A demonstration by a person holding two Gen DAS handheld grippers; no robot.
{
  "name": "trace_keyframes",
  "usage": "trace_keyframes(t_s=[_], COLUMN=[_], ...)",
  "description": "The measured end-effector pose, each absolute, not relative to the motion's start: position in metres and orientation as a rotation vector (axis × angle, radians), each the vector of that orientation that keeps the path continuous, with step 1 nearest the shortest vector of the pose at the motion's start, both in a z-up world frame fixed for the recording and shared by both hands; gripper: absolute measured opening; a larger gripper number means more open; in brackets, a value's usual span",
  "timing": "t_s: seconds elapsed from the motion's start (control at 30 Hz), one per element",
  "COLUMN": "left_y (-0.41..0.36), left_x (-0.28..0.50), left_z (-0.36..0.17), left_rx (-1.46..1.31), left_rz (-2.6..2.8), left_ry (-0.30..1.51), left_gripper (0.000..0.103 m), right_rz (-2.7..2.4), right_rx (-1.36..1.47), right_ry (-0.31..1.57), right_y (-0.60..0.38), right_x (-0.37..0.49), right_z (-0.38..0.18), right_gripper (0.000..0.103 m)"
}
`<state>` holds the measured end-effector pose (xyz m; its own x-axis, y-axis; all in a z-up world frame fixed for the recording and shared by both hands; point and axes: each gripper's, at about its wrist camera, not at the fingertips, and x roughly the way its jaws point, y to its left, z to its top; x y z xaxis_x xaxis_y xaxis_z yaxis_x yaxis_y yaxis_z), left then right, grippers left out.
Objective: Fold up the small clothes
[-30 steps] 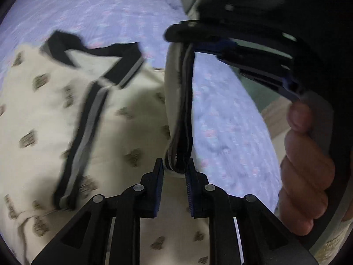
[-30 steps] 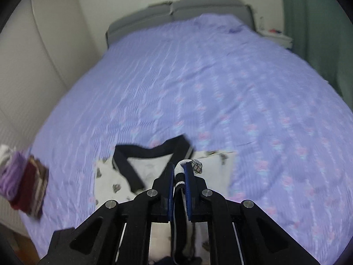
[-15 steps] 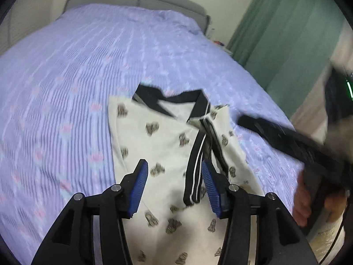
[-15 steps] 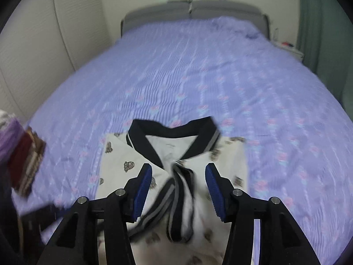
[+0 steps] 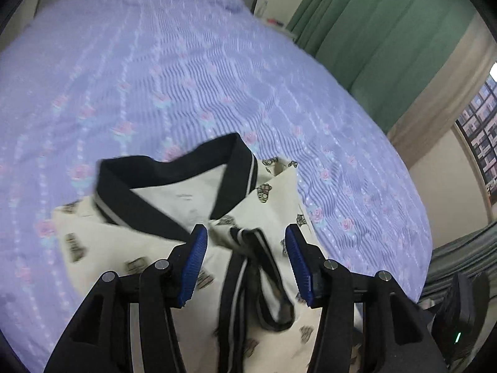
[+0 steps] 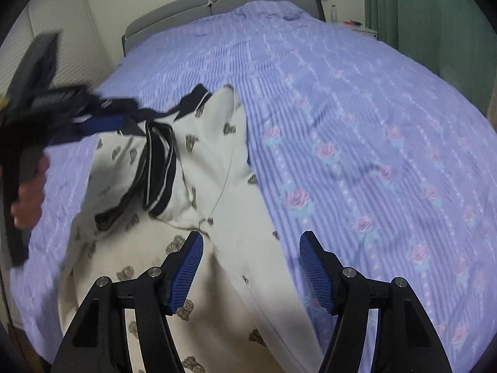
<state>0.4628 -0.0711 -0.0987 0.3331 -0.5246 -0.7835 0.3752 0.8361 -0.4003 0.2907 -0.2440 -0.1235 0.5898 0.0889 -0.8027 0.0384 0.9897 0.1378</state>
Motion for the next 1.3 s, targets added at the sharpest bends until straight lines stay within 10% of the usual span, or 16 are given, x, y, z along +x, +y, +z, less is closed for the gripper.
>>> trace_keyframes(t_s=[0.23,0.47,1.3], left_y=[-0.098,-0.097,-0.095], left_x=[0.482,0.486,0.451], left_z=[-0.127,-0.131,-0.129], left_rx=[-0.161,-0.161,-0.053], left_rz=[-0.536,-0.522,-0.614], left_ry=[1.201,1.228,1.134], left_gripper=[0.050,0.019,0.017], right_rz=[0.072,0.054,-0.114], right_rx=[0.034,-0.022,0.115], right_ry=[0.949,0.971,0.807], right_y=[-0.221,-0.216,-0.282], right_x=[0.307,0.315,0.301], right_z=[-0.135,-0.147,-0.085], right_gripper=[0.066,0.066,0.065])
